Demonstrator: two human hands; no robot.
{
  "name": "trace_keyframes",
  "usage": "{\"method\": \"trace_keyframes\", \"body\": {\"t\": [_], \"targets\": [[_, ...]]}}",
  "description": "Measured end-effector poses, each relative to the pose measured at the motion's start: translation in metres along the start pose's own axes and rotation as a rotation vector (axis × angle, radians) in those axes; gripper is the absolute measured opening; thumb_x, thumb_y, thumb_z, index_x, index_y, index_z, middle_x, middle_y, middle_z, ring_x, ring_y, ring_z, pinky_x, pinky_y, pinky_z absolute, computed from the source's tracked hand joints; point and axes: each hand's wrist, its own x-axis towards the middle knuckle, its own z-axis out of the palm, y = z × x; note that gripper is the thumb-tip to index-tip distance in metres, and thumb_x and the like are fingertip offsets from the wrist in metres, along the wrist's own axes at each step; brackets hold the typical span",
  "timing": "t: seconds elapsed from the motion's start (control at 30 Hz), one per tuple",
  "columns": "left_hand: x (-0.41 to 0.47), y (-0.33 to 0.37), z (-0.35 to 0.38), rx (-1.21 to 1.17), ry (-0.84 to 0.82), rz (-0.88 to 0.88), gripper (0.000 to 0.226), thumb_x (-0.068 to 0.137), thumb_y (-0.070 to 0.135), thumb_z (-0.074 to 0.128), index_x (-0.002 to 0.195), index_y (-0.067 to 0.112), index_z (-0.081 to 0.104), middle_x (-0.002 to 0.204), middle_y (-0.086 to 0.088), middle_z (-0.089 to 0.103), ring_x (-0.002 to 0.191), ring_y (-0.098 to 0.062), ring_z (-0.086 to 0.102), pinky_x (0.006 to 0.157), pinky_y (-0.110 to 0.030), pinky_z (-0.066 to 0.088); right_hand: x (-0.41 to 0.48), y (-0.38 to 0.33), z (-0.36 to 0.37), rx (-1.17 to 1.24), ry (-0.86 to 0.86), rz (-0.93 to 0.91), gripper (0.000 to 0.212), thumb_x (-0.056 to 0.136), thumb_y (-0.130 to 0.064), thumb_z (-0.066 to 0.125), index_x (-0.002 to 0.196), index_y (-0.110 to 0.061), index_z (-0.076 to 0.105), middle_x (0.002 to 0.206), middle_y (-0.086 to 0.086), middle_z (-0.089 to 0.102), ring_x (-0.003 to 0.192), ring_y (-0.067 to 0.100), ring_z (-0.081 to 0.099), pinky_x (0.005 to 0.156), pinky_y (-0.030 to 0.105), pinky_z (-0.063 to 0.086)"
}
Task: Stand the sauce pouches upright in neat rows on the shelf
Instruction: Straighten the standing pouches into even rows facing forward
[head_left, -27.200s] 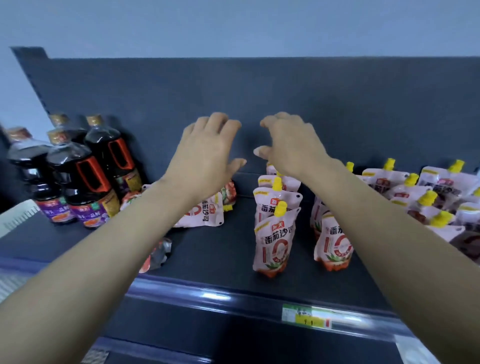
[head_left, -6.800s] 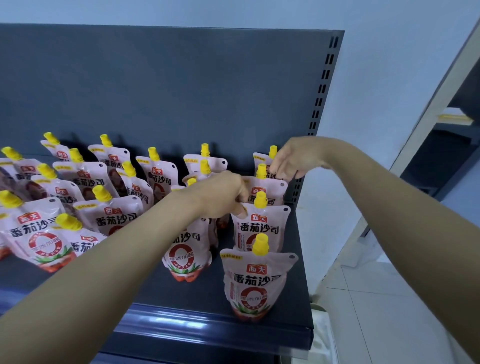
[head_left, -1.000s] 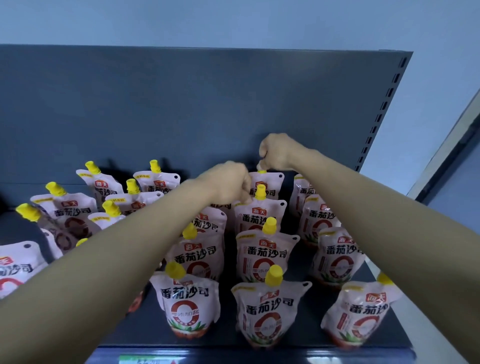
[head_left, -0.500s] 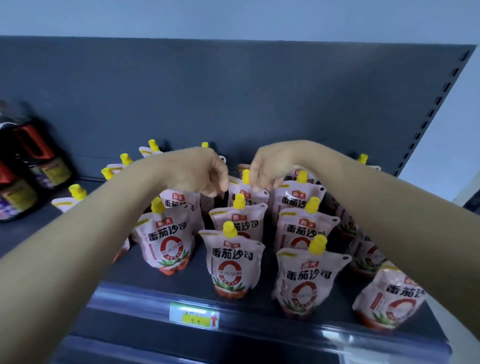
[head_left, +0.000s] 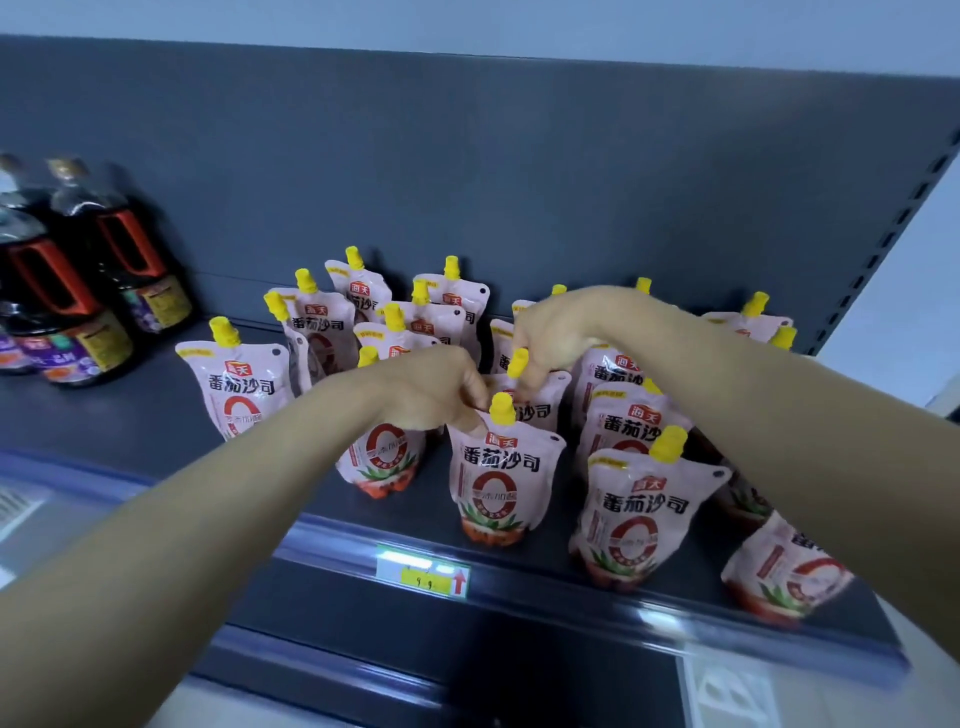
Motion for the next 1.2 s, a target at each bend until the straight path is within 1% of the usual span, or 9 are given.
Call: {"method": "trace_keyframes", "body": {"t": [0.1,0.23,0.37,0.5,0.7,0.83,0.93,1.03,1.2], "targets": [[-0.004,-0.009,-0.001,-0.027,0.018,0.003,0.022,0.08,0.015,0.07,0.059,0.009,0.065,0.052,0.005,0.045,0.05,-0.004,0.037,0.055,-0.019,0.035,0.004,-0.001,0.007,-0.03,0.051,-0.015,0.038,0.077,-0.037,0.073,0.057,-0.018,0.047,0.053,-0.001,0.045,0.058,0.022,0.046,0.053,0.027,0.034],[-0.015,-0.019,-0.003,-0.058,-0.008,-0.004,0.028,0.078,0.017,0.072,0.054,0.009,0.062,0.051,0.006,0.041,0.048,-0.006,0.034,0.05,-0.014,0.033,0.005,-0.007,0.005,0.082,0.025,0.005,0.041,0.078,-0.035,0.074,0.053,-0.019,0.046,0.028,-0.008,0.041,0.043,0.017,0.043,0.049,0.023,0.037],[-0.019,-0.02,-0.002,-0.097,0.006,-0.017,0.011,0.079,0.021,0.072,0.083,0.012,0.076,0.076,-0.006,0.071,0.067,-0.009,0.054,0.069,-0.022,0.048,0.006,-0.014,0.005,0.077,0.05,-0.017,0.041,0.077,-0.036,0.073,0.051,-0.02,0.046,0.025,-0.011,0.042,0.046,0.017,0.045,0.054,0.026,0.039],[-0.02,-0.021,-0.002,-0.136,-0.006,-0.011,0.012,0.08,0.022,0.07,0.069,0.019,0.073,0.063,0.006,0.062,0.062,-0.007,0.05,0.068,-0.023,0.044,0.007,-0.018,0.005,0.079,0.061,-0.029,0.035,0.078,-0.038,0.072,0.056,-0.021,0.051,0.032,-0.01,0.044,0.047,0.015,0.047,0.051,0.024,0.04],[-0.028,-0.029,-0.023,-0.136,-0.096,-0.039,0.031,0.078,0.003,0.059,0.085,0.03,0.073,0.089,0.011,0.073,0.085,-0.001,0.065,0.082,-0.018,0.049,0.003,-0.02,0.003,0.137,0.008,-0.02,0.02,0.077,-0.032,0.075,0.071,-0.016,0.066,0.048,-0.01,0.056,0.053,0.012,0.056,0.055,0.022,0.047],[-0.027,-0.028,-0.037,-0.191,0.141,0.016,0.034,0.08,-0.002,0.055,0.079,0.028,0.071,0.082,0.008,0.071,0.077,-0.004,0.066,0.074,-0.021,0.052,-0.014,-0.007,-0.027,0.336,-0.052,-0.005,0.013,0.083,-0.005,0.067,0.093,-0.012,0.072,0.078,-0.004,0.076,0.065,0.004,0.073,0.059,0.013,0.057],[-0.016,-0.024,-0.036,-0.105,0.264,0.046,0.018,0.083,0.008,0.062,0.095,0.021,0.067,0.088,0.005,0.067,0.083,-0.018,0.064,0.071,-0.024,0.051,-0.013,0.007,-0.044,0.218,0.109,0.103,0.008,0.085,-0.007,0.064,0.091,-0.005,0.069,0.081,0.005,0.072,0.068,0.013,0.071,0.069,0.024,0.059],[0.004,-0.022,-0.027,0.02,0.187,0.056,0.022,0.081,0.013,0.068,0.102,0.014,0.064,0.093,0.001,0.063,0.083,-0.014,0.057,0.066,-0.019,0.044,0.001,0.015,-0.032,0.053,0.173,0.243,0.024,0.082,-0.022,0.071,0.093,-0.001,0.067,0.08,0.01,0.067,0.07,0.026,0.063,0.078,0.036,0.055],[0.026,-0.021,-0.019,0.124,0.086,0.105,0.013,0.078,0.003,0.064,0.068,-0.005,0.058,0.067,-0.01,0.048,0.063,-0.019,0.042,0.061,-0.034,0.04,0.021,0.015,-0.006,0.177,0.202,0.204,0.023,0.082,-0.021,0.068,0.079,-0.003,0.054,0.067,0.014,0.047,0.062,0.024,0.042,0.054,0.027,0.032]]}}
